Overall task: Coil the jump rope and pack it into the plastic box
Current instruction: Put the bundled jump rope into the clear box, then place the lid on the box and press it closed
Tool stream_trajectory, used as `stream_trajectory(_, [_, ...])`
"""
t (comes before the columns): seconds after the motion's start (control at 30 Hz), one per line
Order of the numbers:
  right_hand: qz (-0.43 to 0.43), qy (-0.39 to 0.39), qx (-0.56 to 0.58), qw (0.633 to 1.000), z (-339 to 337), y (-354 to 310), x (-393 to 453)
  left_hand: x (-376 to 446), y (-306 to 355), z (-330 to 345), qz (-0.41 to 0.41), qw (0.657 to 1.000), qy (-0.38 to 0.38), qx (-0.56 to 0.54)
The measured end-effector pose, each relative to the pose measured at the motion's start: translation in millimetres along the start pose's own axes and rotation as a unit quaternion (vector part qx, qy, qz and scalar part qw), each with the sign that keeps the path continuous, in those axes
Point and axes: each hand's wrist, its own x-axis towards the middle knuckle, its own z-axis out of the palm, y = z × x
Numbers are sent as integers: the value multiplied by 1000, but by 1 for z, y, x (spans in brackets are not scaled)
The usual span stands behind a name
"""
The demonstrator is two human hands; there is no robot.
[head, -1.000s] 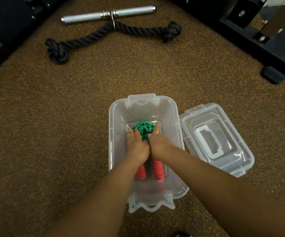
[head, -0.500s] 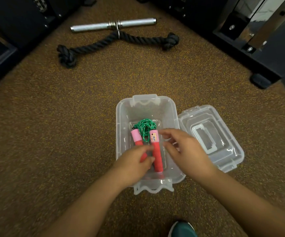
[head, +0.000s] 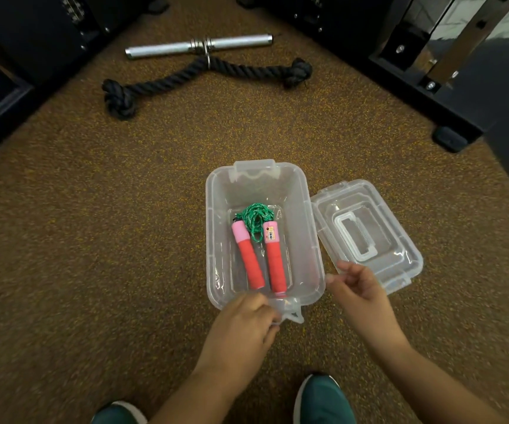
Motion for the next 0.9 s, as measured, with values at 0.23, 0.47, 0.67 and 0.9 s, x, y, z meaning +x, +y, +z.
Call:
stream_trajectory(0.23, [34,-44,37,998,18,20,-4,-14,3,26,-84,990,-104,44])
stream_trajectory(0.47, [27,-47,63,997,13,18,1,-13,9,35,-122,985,-125,4])
stream_trajectory(0.67, [31,26,36,999,-13,33,25,15,40,37,-57,982,-176,-37])
stream_trajectory(0.9, [-83,57,-322,941,-57,63,71,74,78,60,-90,965,-210,-126])
